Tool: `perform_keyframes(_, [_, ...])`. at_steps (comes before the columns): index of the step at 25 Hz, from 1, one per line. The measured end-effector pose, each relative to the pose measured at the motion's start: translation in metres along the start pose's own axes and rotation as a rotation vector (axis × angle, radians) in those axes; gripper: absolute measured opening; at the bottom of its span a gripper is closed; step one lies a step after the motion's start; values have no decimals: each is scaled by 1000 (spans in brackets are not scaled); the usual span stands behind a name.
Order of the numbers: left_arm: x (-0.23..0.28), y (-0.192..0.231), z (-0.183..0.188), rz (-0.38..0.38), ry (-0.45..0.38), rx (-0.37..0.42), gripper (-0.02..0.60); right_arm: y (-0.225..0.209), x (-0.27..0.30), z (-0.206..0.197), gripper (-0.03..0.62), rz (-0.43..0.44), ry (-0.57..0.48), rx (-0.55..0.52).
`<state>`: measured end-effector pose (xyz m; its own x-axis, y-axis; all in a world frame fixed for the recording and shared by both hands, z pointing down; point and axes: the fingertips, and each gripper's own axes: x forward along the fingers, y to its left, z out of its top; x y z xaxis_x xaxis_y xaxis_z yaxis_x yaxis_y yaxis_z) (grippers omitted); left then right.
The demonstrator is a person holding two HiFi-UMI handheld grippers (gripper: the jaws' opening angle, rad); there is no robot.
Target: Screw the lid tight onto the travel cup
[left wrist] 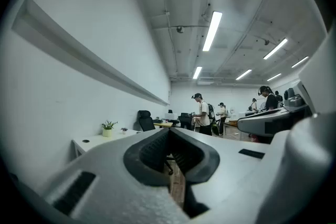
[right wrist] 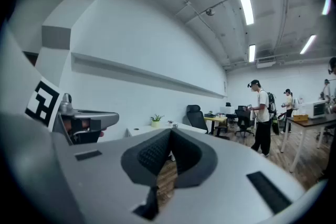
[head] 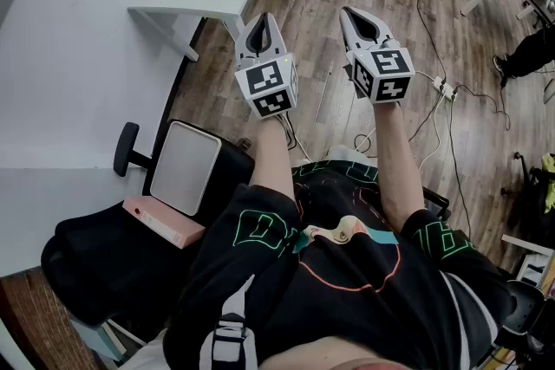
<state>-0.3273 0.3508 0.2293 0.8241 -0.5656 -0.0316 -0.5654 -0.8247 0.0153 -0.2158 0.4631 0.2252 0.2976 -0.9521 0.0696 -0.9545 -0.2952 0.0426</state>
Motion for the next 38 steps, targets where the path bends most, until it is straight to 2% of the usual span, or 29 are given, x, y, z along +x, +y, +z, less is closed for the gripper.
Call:
perform_keyframes(6, [-12, 0, 0, 3, 0, 0, 8, 0, -8, 5, 5, 7, -31, 50])
perform_keyframes(14, [-20, 13, -6, 36, 10, -15, 8, 12, -7, 1, 5, 37, -19, 48])
perform_keyframes(26, [-16, 20, 4, 38, -7, -19, 8, 18, -1, 17, 5, 58, -38, 45])
perform_keyframes(33, [-4, 20, -5, 19, 1, -37, 8, 12, 1, 8, 5, 46, -17, 30])
perform_keyframes(38, [12, 8, -8, -22, 0, -34, 8, -4, 12, 2, 5, 20, -7, 52])
